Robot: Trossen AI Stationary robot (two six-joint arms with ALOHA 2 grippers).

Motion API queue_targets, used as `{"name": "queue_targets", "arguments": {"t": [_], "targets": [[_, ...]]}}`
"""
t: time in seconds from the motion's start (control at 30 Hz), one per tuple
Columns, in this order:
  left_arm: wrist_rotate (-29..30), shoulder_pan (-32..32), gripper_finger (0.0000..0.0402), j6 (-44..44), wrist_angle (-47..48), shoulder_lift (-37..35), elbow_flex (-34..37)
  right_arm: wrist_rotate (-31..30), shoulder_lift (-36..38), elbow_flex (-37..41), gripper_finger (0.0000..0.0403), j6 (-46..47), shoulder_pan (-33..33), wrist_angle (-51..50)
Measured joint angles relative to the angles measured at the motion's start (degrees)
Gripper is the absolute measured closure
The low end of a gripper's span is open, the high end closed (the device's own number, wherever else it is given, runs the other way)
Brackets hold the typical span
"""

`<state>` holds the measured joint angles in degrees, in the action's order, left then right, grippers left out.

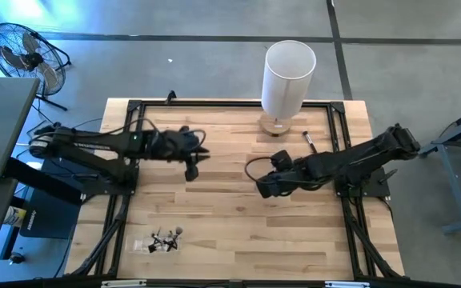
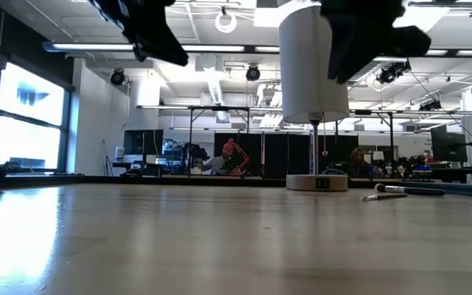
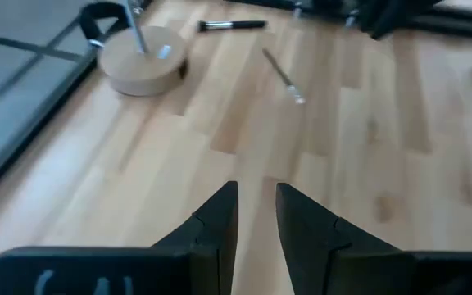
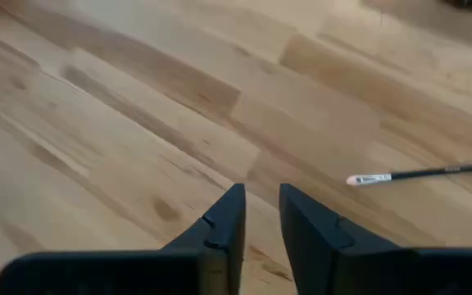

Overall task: Put items in baskets/containers
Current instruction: Put the eyeshadow brush into the transparent organizer

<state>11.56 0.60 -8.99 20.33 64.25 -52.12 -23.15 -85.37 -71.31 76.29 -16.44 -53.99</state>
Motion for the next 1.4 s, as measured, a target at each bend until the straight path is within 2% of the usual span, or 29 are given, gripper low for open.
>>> {"name": "queue_targets", "arguments": {"t": [0.07,0.17,0.3,0.43,0.53,0.73,0.93,1.0,1.17,1.3,1.4], "targets": [[-3.55,3.30,0.0318,3.84,0.17,-0.01,0.00,2.19,-1.69,0.00,0.0351,-0.92,0.81,0.20],[-12.36,9.05,0.0318,8.19,0.85,-0.01,0.00,6.21,-4.31,0.00,0.0391,-2.50,2.12,1.25],[-22.32,16.74,0.0318,10.81,0.18,-0.01,0.38,9.89,-7.29,0.00,0.0392,-6.10,3.70,1.84],[-30.71,22.20,0.0318,12.02,0.04,-0.01,0.46,15.64,-8.62,-0.02,0.0400,-19.53,5.75,1.85],[-33.55,24.61,0.0318,12.83,0.35,-0.01,0.48,17.76,-8.80,-0.02,0.0397,-31.91,7.53,1.94],[-33.56,25.27,0.0318,12.71,0.86,-0.01,0.48,19.01,-8.80,-0.04,0.0400,-58.15,11.41,1.63],[-33.08,25.27,0.0318,7.32,0.34,-0.01,0.50,10.92,-8.80,-0.02,0.0366,-78.69,13.98,-5.13],[-32.32,25.27,0.0318,4.85,-0.70,0.03,0.50,10.73,-8.76,1.23,0.0350,-82.19,15.42,-5.24],[-25.87,25.25,0.0318,-0.54,-3.54,1.61,0.57,16.25,-8.77,7.17,0.0308,-85.69,18.97,-3.86],[-21.78,24.33,0.0318,-1.81,-4.08,3.03,0.57,15.77,-8.77,10.97,0.0278,-86.30,20.48,-1.37],[-19.08,22.69,0.0318,-2.36,-3.79,4.89,0.59,16.08,-8.76,13.30,0.0261,-90.55,20.64,1.34]]}}
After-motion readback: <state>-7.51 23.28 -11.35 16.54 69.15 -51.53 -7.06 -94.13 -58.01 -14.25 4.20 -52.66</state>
